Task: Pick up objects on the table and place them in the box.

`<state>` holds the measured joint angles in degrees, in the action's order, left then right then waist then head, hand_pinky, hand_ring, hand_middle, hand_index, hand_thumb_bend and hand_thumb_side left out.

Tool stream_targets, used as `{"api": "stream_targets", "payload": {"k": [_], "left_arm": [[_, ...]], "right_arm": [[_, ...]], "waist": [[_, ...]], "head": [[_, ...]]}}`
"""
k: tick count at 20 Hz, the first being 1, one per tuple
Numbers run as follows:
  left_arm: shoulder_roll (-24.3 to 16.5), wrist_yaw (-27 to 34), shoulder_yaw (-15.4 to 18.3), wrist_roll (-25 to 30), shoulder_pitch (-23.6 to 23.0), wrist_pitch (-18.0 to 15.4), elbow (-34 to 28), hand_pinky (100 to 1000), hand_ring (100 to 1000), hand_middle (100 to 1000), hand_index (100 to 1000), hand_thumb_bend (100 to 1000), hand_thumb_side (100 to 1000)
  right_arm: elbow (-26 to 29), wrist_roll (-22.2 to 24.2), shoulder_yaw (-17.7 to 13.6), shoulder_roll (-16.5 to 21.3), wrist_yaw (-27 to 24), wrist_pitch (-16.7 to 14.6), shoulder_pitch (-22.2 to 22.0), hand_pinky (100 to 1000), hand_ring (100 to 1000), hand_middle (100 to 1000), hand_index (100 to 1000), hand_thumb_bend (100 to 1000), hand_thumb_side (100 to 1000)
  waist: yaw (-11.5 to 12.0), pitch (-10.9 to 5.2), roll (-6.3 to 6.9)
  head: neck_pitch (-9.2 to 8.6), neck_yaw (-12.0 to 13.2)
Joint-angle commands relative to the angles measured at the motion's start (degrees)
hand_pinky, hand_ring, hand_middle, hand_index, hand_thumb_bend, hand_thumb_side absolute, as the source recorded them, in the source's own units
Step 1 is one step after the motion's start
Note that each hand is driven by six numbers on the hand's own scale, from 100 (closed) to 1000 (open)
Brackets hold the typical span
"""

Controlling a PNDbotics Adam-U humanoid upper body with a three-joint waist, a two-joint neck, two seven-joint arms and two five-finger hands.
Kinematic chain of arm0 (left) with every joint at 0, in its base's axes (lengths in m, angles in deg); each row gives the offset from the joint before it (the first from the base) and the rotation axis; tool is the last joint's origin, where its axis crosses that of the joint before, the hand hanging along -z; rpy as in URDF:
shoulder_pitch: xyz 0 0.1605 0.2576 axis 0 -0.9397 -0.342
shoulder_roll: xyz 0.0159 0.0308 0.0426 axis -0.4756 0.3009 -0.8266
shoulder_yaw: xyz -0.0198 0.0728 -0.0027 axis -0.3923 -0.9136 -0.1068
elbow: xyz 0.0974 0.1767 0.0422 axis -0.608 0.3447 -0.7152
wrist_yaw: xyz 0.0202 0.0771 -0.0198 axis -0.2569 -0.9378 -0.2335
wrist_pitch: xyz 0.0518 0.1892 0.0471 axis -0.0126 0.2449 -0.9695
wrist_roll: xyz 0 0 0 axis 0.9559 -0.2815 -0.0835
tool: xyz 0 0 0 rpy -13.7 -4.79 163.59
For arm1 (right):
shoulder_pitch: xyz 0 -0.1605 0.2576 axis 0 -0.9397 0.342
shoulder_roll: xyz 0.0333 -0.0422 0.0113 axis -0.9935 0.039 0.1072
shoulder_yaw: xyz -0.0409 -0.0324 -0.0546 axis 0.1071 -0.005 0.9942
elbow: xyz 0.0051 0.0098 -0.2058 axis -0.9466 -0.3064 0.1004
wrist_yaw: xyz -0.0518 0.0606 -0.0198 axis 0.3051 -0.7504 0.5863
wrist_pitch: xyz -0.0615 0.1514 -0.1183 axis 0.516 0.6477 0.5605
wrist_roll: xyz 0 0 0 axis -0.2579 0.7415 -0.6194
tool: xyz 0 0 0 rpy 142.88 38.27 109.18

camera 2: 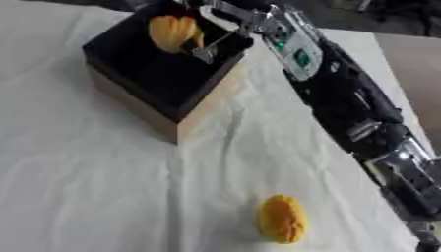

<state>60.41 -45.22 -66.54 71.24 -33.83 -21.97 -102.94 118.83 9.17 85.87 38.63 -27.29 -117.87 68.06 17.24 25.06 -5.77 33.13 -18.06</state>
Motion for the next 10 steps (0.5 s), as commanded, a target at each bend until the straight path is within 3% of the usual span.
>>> {"api": "stream_targets", "payload": {"k": [1,2,3,4,5,7,10], "left_arm": [[-0.7,0.2,0.0,0.2,0.8,0.1,-0.9,845,799,775,898,333,528],[-0.6,0.2,0.0,0.3,0.8,0.1,-0.9,845,799,775,898,332,528],[-0.5,0.2,-0.1,0.3,0.8,0.1,-0.9,845,799,775,898,330,530],[-0.4,0.3,-0.1,0.4,0.8,0.2,-0.9,845,799,775,898,330,530],[-0.4,0.3,-0.1,0.4,0.7,0.2,-0.9,845,799,774,898,331,530],[-0.3,0.4,-0.1,0.5,0.7,0.2,-0.9,845,799,774,898,329,532],[-0.2,0.4,-0.1,0.6,0.6,0.3,-0.9,845,799,774,898,329,533]], "right_arm": [[-0.3,1.8,-0.1,0.5,3.1,-0.3,1.2,811,767,516,786,209,289],[-0.5,2.1,-0.2,0.4,4.8,-0.1,1.3,817,779,536,808,247,291],[-0.7,2.2,-0.2,0.3,6.5,0.5,1.4,843,821,636,890,313,177],[-1.0,2.2,-0.3,0.1,8.2,1.3,1.5,871,868,725,923,337,222],[-1.2,1.9,-0.5,0.0,9.8,1.9,1.6,890,894,759,937,339,323],[-1.3,0.4,-0.9,-0.2,12.0,3.1,1.6,911,925,790,953,348,376],[-0.7,-1.6,-1.3,-0.3,12.7,4.0,1.6,923,940,788,960,321,362]], "waist": [[0.1,-1.21,0.44],[0.1,-1.21,0.46],[0.1,-1.19,0.47],[0.2,-1.19,0.47],[0.2,-1.19,0.47],[0.2,-1.20,0.44],[0.1,-1.26,0.41]], "head": [[-0.36,-0.1],[-0.29,-0.1],[-0.23,-0.1],[-0.17,-0.1],[-0.08,-0.2],[0.05,-0.1],[0.07,0.1]]}}
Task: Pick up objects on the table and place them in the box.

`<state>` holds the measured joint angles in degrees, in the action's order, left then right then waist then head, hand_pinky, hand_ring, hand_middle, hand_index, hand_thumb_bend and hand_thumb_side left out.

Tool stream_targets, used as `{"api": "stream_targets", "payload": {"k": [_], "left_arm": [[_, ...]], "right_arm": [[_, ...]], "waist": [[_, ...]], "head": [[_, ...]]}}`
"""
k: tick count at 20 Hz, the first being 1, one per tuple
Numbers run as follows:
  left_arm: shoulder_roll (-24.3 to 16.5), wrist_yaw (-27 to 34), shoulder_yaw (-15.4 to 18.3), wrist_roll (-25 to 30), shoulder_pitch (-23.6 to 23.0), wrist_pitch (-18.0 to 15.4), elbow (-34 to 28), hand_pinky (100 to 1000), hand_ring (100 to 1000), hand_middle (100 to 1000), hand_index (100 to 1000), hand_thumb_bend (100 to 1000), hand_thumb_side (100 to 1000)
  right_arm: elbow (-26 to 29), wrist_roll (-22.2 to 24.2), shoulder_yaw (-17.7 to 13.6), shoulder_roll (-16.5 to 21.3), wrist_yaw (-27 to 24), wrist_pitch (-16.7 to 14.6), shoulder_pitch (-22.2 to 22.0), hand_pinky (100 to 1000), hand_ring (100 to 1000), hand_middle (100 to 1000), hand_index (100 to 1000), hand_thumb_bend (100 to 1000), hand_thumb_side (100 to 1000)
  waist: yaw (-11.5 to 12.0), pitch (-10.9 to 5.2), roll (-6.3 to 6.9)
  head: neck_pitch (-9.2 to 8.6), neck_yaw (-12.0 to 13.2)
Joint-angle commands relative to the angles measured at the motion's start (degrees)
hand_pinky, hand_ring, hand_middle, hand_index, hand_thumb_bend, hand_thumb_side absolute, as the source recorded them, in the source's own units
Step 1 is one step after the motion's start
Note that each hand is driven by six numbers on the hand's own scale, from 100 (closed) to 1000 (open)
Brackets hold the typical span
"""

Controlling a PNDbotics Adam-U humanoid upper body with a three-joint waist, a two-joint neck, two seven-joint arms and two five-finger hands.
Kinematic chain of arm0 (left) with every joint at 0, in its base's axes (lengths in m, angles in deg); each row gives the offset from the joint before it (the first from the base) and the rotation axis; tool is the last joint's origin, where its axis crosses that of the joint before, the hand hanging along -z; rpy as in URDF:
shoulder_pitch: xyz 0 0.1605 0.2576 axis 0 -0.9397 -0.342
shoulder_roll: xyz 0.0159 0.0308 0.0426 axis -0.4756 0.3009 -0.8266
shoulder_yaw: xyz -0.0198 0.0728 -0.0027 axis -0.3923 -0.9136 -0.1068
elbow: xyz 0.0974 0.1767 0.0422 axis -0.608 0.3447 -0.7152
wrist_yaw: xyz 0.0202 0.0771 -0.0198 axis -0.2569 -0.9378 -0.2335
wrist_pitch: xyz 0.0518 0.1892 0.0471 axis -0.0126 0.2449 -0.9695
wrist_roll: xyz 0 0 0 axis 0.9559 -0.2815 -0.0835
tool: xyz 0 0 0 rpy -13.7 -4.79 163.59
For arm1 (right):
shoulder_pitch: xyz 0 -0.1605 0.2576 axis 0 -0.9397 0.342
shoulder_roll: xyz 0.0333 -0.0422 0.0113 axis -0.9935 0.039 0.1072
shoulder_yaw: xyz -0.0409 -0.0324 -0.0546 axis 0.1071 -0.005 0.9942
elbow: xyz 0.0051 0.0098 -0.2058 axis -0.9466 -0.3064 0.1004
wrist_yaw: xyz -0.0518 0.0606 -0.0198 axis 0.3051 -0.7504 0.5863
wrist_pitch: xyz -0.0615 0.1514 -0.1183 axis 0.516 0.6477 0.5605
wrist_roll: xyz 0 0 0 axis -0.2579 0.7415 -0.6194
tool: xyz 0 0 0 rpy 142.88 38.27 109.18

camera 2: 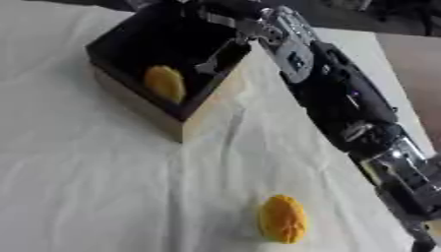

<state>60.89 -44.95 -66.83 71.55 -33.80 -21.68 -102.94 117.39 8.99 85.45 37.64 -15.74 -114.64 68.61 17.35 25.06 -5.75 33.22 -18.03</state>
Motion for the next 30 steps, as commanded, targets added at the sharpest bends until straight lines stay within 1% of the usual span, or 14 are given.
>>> {"api": "stream_targets", "payload": {"k": [1,4,5,6,8,9,11,13,15,17,19,22,27,30], "left_arm": [[-0.6,0.2,0.2,0.2,0.6,0.0,-0.9,845,799,774,898,329,533],[-0.6,0.2,0.3,0.3,0.5,0.1,-0.9,845,799,775,898,330,533],[-0.7,0.2,0.3,0.3,0.4,0.1,-0.9,845,799,774,898,335,535],[-0.7,0.1,0.3,0.2,0.4,0.2,-0.9,845,799,774,898,329,532],[-0.8,0.0,0.4,0.1,0.2,0.2,-0.9,845,799,774,897,328,533],[-0.9,-0.1,0.5,0.1,0.0,0.2,-0.9,845,799,774,897,328,533],[-1.1,-0.3,0.7,-0.2,-0.4,0.3,-0.9,845,799,774,897,329,532],[-1.3,-0.5,0.9,-0.5,-0.8,0.4,-0.9,846,799,775,897,330,531],[-1.5,-0.8,1.2,-0.8,-1.0,0.5,-0.9,846,799,775,897,331,529],[-1.7,-1.0,1.3,-1.2,-1.2,0.5,-0.9,846,799,775,897,333,527],[-1.7,-1.2,1.3,-1.4,-1.3,0.6,-0.9,846,800,775,897,334,525],[-1.6,-1.3,1.3,-1.6,-1.5,0.6,-0.9,846,800,775,897,335,524],[-1.3,-1.7,1.7,-2.0,-2.1,0.7,-0.9,846,800,775,897,332,527],[-1.3,-2.0,2.0,-2.4,-2.6,0.8,-0.9,845,800,775,897,332,527]], "right_arm": [[1.3,-1.8,-1.0,0.7,0.5,0.9,1.1,924,941,786,959,319,346],[3.8,-1.8,-1.2,1.3,-2.1,1.7,1.2,924,938,777,954,318,317],[4.9,-1.6,-1.2,1.6,-3.1,2.0,1.2,922,934,770,948,276,378],[6.0,-1.5,-1.3,2.0,-4.3,2.4,1.1,922,933,767,947,303,289],[9.3,-1.7,-1.8,3.4,-7.6,3.4,0.6,918,927,754,941,281,213],[11.6,-2.0,-2.3,4.3,-9.8,4.2,0.2,917,919,738,935,261,138],[18.4,-3.3,-4.1,7.0,-16.6,6.6,-1.5,915,912,718,925,242,100],[26.5,-4.6,-6.2,10.5,-24.1,9.6,-4.1,905,898,697,906,266,100],[36.2,-6.4,-8.7,15.2,-30.3,11.9,-8.8,891,894,699,901,315,100],[45.2,-8.2,-11.0,19.8,-33.7,12.8,-15.2,880,891,706,900,350,100],[48.0,-9.3,-12.5,23.1,-34.3,8.6,-20.6,871,890,716,899,361,100],[48.8,-10.5,-13.9,26.0,-30.9,1.3,-29.0,866,890,729,903,375,100],[48.9,-13.4,-13.5,26.3,-20.4,-7.9,-39.3,859,890,749,908,399,100],[48.9,-15.5,-12.4,25.7,-14.0,-11.9,-43.8,861,890,753,910,381,100]], "waist": [[-0.1,-1.29,0.41],[-0.3,-1.40,0.52],[-0.5,-1.46,0.57],[-0.6,-1.51,0.61],[-0.9,-1.62,0.74],[-1.2,-1.69,0.81],[-1.8,-1.83,0.93],[-2.4,-1.95,1.09],[-3.0,-2.07,1.33],[-3.7,-2.15,1.66],[-4.3,-2.30,2.14],[-5.0,-2.40,2.87],[-6.2,-2.33,3.83],[-7.0,-2.43,4.24]], "head": [[-0.02,0.2],[0.08,0.4],[0.07,0.5],[0.03,0.6],[0.08,0.9],[0.16,1.1],[0.26,1.6],[0.28,2.2],[0.25,2.8],[0.05,3.4],[-0.06,3.9],[-0.08,4.4],[0.55,5.3],[1.11,6.2]]}}
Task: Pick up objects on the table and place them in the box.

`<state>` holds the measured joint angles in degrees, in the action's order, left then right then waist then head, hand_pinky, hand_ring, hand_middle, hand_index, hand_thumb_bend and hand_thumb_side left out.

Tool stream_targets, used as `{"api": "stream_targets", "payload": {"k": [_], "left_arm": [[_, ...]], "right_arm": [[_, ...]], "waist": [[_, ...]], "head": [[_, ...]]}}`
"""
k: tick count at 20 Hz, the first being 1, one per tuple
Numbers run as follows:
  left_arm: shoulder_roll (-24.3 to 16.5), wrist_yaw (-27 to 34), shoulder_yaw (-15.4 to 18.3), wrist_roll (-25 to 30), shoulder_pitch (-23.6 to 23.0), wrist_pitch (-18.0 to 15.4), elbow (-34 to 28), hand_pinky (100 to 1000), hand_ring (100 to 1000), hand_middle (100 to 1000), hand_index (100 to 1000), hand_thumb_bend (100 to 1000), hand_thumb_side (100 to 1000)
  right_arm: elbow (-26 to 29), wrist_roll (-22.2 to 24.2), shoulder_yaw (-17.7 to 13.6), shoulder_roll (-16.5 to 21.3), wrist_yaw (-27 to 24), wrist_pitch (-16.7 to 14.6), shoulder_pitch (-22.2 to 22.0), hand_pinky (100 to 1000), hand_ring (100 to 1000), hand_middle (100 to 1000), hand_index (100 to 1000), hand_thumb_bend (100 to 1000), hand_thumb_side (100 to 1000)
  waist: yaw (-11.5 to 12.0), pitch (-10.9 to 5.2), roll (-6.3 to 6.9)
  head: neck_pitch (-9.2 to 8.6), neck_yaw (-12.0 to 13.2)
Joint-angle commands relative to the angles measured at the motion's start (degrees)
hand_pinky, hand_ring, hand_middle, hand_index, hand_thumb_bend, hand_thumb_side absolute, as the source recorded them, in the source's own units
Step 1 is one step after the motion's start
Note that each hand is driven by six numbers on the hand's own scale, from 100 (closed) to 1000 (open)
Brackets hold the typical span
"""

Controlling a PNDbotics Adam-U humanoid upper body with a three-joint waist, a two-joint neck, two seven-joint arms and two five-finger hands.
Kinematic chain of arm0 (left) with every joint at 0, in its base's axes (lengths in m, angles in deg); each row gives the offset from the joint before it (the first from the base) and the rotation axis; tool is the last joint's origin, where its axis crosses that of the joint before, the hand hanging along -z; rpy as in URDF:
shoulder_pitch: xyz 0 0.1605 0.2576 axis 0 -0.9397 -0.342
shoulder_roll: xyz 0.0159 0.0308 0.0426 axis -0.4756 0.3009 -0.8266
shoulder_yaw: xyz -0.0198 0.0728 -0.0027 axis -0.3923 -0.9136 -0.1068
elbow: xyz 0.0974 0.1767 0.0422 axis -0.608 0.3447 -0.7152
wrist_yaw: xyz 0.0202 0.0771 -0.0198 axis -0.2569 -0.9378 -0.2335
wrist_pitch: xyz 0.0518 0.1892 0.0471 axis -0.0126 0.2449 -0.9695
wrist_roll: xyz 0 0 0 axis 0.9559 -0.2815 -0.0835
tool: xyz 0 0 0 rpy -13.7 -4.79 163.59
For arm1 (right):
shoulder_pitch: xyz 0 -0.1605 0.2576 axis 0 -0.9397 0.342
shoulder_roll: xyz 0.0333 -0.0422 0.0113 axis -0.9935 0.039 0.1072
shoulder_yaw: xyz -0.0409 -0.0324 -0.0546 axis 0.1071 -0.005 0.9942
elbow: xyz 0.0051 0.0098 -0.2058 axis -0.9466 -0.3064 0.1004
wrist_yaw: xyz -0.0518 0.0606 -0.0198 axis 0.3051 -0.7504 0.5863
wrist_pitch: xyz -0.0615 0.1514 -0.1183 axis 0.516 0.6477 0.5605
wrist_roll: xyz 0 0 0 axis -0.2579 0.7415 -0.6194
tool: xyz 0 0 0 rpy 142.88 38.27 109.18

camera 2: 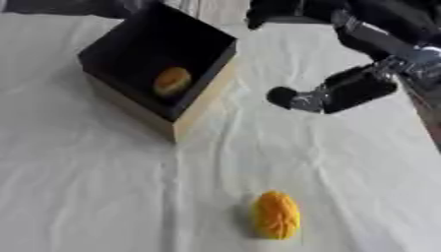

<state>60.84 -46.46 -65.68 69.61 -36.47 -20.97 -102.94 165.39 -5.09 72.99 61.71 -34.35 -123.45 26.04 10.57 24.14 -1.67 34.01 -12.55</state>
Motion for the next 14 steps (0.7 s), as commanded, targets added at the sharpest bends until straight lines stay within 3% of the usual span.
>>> {"api": "stream_targets", "payload": {"k": [1,8,14], "left_arm": [[-1.2,-0.6,0.9,-0.5,-0.1,0.1,-0.9,845,800,775,897,331,527],[-1.5,-0.9,0.8,-0.5,-1.0,0.3,-0.9,845,800,776,897,329,530],[-1.5,-0.8,0.6,-0.1,-1.6,0.5,-0.9,845,800,777,897,327,533]], "right_arm": [[0.9,-2.1,0.5,1.5,6.4,-4.0,-2.6,863,890,753,910,368,106],[0.9,-4.2,4.1,0.8,14.6,-6.4,-8.5,875,893,750,911,302,203],[0.9,0.5,8.2,-1.2,17.3,-6.2,-10.7,892,902,755,919,256,298]], "waist": [[-0.5,-1.61,0.25],[-1.7,-2.45,0.47],[-2.1,-3.11,0.53]], "head": [[0.52,1.0],[1.82,2.4],[2.68,2.3]]}}
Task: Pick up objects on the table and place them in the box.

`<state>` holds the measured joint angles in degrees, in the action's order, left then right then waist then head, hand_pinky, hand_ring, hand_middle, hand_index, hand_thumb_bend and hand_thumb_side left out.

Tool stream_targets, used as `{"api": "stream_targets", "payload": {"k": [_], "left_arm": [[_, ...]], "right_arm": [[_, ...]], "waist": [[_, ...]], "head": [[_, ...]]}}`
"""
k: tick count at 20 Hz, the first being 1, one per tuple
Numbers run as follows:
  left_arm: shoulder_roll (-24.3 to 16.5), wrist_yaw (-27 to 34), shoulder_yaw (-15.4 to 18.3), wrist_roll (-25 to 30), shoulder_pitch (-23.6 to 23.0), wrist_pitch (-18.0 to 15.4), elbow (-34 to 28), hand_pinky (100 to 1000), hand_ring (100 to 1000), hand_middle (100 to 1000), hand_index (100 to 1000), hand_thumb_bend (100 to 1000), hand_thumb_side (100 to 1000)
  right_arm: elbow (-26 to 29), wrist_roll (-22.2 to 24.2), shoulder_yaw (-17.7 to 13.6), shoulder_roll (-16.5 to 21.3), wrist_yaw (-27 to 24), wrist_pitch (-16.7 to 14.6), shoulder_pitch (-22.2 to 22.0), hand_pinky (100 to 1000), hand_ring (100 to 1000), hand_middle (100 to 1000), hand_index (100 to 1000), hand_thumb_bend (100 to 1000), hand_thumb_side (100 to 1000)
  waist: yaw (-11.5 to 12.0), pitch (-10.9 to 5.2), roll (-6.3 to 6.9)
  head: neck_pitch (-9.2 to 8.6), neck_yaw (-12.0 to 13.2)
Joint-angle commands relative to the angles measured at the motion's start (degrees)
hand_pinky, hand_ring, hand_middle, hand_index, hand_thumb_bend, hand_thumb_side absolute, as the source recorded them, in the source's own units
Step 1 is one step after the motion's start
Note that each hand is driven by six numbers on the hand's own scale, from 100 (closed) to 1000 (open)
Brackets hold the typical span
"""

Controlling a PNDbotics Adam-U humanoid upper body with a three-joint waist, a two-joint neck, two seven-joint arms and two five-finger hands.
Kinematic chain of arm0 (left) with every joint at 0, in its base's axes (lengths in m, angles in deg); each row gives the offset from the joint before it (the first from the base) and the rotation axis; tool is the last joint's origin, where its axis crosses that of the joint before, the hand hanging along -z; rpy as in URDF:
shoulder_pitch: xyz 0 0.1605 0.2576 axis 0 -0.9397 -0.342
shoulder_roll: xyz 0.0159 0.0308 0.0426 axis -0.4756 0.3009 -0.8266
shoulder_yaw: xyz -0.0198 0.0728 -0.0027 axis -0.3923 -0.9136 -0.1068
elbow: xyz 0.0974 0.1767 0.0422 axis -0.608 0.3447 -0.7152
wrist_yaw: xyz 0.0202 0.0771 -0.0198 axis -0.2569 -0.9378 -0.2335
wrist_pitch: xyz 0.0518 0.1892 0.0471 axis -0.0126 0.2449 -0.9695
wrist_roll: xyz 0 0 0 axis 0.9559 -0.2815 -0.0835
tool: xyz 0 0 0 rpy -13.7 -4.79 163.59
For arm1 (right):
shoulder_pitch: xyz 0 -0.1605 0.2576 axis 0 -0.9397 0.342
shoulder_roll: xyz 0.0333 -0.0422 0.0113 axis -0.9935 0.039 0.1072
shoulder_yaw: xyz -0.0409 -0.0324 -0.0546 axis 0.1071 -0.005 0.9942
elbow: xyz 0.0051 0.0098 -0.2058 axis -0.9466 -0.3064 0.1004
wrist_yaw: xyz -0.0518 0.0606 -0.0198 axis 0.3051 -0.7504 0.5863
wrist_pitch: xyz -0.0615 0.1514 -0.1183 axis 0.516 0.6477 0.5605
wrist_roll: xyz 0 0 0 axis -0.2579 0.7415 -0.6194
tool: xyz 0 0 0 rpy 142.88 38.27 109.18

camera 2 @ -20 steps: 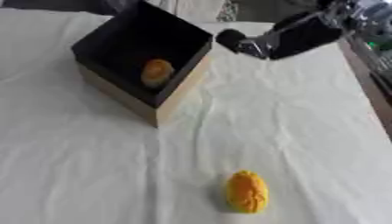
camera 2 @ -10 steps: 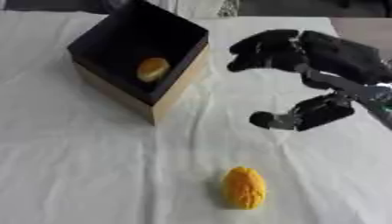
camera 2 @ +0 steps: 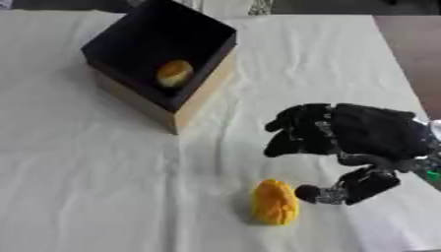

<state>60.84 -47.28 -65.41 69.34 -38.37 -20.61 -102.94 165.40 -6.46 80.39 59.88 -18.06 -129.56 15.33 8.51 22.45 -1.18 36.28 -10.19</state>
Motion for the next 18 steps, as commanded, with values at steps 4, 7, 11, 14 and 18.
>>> {"api": "stream_targets", "payload": {"k": [4,7,11,14,18], "left_arm": [[-1.3,0.2,0.2,0.4,0.2,0.2,-0.9,845,799,777,897,326,535],[-1.3,0.3,0.2,0.6,0.1,0.2,-0.9,845,799,777,897,325,535],[-1.2,0.4,0.1,0.8,0.1,0.2,-0.9,844,799,777,897,323,539],[-1.1,0.6,0.0,1.0,0.0,0.3,-0.9,844,801,776,896,319,543],[-0.8,0.7,-0.1,1.2,0.0,0.3,-0.9,844,804,776,896,317,545]], "right_arm": [[0.9,6.0,2.5,0.0,0.7,-0.3,-0.1,905,906,748,914,303,297],[0.9,8.4,2.5,-0.3,-0.6,0.2,0.3,916,910,733,917,362,257],[0.9,11.0,2.3,-0.3,-2.0,0.7,0.9,919,909,731,919,397,280],[0.9,12.0,2.2,-0.6,-1.5,1.8,1.0,918,910,739,921,426,298],[0.9,11.2,2.2,-1.0,0.7,3.2,1.2,915,911,749,924,445,298]], "waist": [[0.0,-1.56,0.00],[0.0,-1.58,-0.02],[0.1,-1.56,-0.15],[0.2,-1.51,-0.18],[0.4,-1.42,-0.19]], "head": [[0.42,-0.2],[0.41,-0.2],[0.45,-0.3],[0.44,-0.3],[0.36,-0.3]]}}
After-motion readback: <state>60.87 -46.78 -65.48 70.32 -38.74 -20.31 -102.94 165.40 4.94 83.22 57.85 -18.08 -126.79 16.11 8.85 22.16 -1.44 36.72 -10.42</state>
